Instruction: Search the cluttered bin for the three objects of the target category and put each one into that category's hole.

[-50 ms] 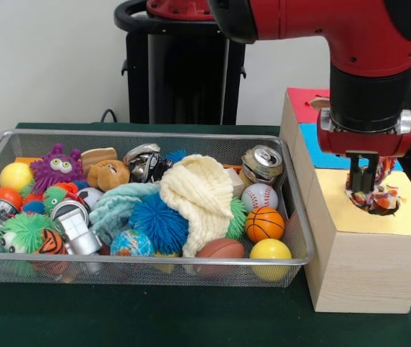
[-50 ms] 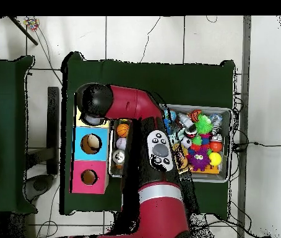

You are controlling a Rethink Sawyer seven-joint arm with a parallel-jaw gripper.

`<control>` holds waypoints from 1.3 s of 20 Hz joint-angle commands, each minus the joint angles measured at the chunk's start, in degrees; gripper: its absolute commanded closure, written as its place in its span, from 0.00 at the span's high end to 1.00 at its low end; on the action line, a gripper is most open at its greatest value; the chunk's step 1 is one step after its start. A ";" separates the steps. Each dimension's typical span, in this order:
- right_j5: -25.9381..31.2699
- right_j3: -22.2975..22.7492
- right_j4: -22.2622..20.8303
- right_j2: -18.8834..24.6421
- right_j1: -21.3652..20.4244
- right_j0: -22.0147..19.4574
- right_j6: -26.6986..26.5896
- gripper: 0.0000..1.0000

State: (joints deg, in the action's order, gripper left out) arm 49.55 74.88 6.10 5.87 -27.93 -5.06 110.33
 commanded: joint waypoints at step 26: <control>3.56 5.30 1.39 9.33 4.32 -5.60 -2.16 0.00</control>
State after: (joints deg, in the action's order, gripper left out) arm 49.86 75.37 6.89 9.11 -27.17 -7.96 110.33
